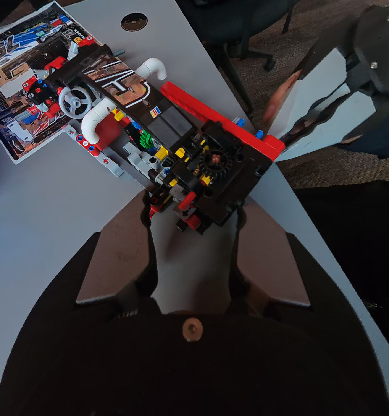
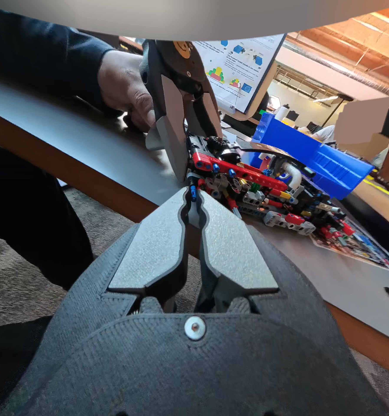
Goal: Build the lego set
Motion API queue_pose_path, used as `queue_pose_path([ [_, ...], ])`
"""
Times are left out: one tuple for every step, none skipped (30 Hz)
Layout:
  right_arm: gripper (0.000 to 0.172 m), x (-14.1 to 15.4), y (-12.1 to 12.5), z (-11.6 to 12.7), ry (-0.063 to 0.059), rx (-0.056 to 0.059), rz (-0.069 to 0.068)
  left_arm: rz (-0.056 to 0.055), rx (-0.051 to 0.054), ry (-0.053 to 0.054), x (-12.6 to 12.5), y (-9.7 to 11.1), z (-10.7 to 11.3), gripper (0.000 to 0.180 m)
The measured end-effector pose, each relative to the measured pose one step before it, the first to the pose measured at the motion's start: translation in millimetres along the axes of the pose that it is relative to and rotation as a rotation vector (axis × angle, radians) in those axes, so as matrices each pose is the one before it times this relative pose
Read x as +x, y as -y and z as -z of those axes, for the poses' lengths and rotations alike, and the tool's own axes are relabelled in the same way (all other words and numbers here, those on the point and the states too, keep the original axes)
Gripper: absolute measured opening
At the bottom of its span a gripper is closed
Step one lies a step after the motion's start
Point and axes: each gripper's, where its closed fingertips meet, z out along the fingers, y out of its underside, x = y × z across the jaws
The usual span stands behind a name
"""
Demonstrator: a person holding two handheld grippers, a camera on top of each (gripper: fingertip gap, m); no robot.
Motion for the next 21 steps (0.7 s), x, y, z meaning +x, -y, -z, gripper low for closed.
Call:
queue_pose_path([
  [0.001,-0.10,-0.02,-0.11,-0.0083,-0.0040,0.0222,0.0022,-0.0011,0.0026,-0.17,-0.03,-0.21,0.076],
  [0.001,-0.02,-0.01,-0.13,-0.0023,-0.0008,0.0121,0.0001,-0.0008,0.0022,-0.08,0.01,-0.07,0.076],
  [0.001,0.02,-0.20,-0.08,0.0039,0.0011,0.0037,-0.0012,-0.0004,0.0016,-0.09,-0.08,-0.09,0.076],
  [0.001,0.12,-0.37,-0.02,0.0066,0.0028,-0.0023,-0.0001,-0.0002,0.0003,0.05,-0.03,0.03,0.076],
  [0.001,0.03,-0.29,-0.29,0.0065,0.0040,-0.0109,0.0006,-0.0001,0.0002,-0.09,-0.01,0.00,0.076],
  [0.001,0.12,-0.33,-0.48,0.0064,0.0035,-0.0212,0.0015,-0.0005,0.0013,-0.28,-0.07,0.02,0.076],
  [0.001,0.36,-0.20,-0.54,0.0049,0.0031,-0.0283,0.0027,0.0000,0.0000,-0.31,-0.04,0.02,0.076],
  [0.001,0.48,-0.19,-0.54,0.0028,0.0015,-0.0342,0.0035,0.0002,0.0004,-0.42,0.00,-0.01,0.076],
  [0.001,0.44,-0.07,-0.55,0.0030,0.0015,-0.0441,0.0027,-0.0006,0.0030,-0.63,-0.06,0.00,0.076],
  [0.001,0.28,0.04,-0.28,0.0068,0.0030,-0.0542,0.0013,-0.0003,0.0018,-0.38,-0.10,0.07,0.076],
  [0.000,0.46,0.04,0.05,0.0101,0.0041,-0.0620,0.0002,0.0001,0.0003,-0.02,0.02,-0.01,0.076],
  [0.000,0.39,0.12,0.05,0.0092,0.0045,-0.0605,-0.0013,-0.0003,0.0016,0.00,0.01,-0.02,0.076],
  [0.000,0.14,0.06,-0.13,0.0071,0.0037,-0.0481,-0.0020,-0.0009,0.0028,-0.01,-0.10,-0.09,0.076],
  [0.000,0.11,-0.11,-0.02,0.0073,0.0023,-0.0351,-0.0016,-0.0007,0.0017,-0.03,-0.12,-0.06,0.076],
  [0.000,0.16,-0.02,-0.09,0.0092,0.0043,-0.0277,0.0007,0.0001,-0.0009,0.08,0.02,-0.02,0.076],
  [0.000,0.35,0.16,-0.08,0.0099,0.0072,-0.0205,0.0012,0.0003,-0.0012,-0.06,0.07,0.08,0.076],
  [0.000,0.58,0.15,-0.12,0.0074,0.0082,-0.0154,0.0001,0.0001,-0.0001,0.02,0.01,0.00,0.076],
  [0.000,0.41,0.16,-0.11,0.0018,0.0078,-0.0088,-0.0006,-0.0003,0.0006,0.07,-0.05,0.04,0.076],
  [0.000,0.25,0.11,-0.14,-0.0054,0.0054,0.0059,-0.0001,-0.0002,0.0003,-0.03,-0.04,-0.13,0.076],
  [0.000,-0.38,-0.18,-0.20,-0.0104,0.0012,0.0293,0.0004,0.0000,0.0001,-0.10,0.01,0.13,0.076],
  [0.000,-0.39,-0.29,-0.04,-0.0117,-0.0029,0.0487,0.0002,-0.0001,-0.0001,0.02,-0.01,0.01,0.076],
])
